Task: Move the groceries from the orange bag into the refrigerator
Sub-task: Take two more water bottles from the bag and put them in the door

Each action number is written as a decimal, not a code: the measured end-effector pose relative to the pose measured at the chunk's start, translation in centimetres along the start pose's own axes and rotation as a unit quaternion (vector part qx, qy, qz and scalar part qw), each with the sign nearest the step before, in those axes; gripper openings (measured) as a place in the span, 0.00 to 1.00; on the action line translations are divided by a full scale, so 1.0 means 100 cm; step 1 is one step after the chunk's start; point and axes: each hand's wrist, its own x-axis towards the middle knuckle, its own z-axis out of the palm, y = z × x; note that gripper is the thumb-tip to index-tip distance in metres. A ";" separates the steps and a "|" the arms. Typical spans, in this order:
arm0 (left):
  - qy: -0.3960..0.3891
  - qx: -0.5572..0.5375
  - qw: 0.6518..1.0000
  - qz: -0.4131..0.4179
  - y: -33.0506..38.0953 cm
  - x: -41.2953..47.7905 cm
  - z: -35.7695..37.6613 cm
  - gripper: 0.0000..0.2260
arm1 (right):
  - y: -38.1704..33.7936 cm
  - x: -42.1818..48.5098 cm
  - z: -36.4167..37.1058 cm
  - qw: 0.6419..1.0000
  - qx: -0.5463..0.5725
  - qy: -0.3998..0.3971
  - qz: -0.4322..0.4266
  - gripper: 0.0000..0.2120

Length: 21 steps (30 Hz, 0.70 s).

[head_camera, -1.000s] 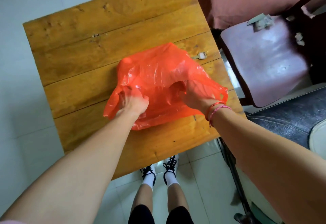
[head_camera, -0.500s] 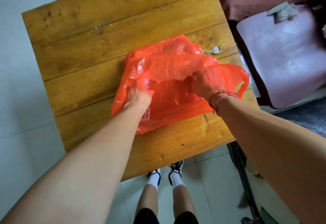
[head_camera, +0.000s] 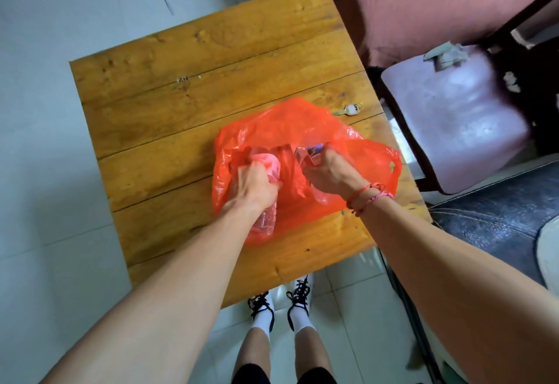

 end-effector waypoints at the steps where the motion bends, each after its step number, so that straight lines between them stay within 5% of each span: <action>1: -0.004 -0.012 1.000 0.001 -0.001 -0.005 -0.001 0.15 | -0.005 -0.004 0.004 0.999 0.029 0.021 -0.017 0.18; 4: -0.009 -0.029 1.000 0.000 -0.001 -0.023 -0.005 0.19 | -0.023 -0.018 0.014 0.992 0.046 0.064 -0.100 0.13; 9: -0.003 -0.037 0.999 -0.010 0.000 -0.063 -0.019 0.27 | -0.004 -0.067 0.019 0.993 0.071 0.066 -0.074 0.12; 15: -0.014 -0.121 0.993 -0.001 -0.003 -0.112 -0.053 0.28 | 0.009 -0.139 0.008 0.969 0.238 0.011 -0.065 0.17; 18: -0.039 -0.200 0.979 0.009 -0.001 -0.138 -0.080 0.23 | 0.015 -0.175 0.001 0.952 0.289 -0.015 -0.099 0.15; 21: -0.062 -0.282 0.957 0.035 0.004 -0.162 -0.107 0.15 | 0.017 -0.202 -0.005 0.937 0.319 -0.026 -0.139 0.24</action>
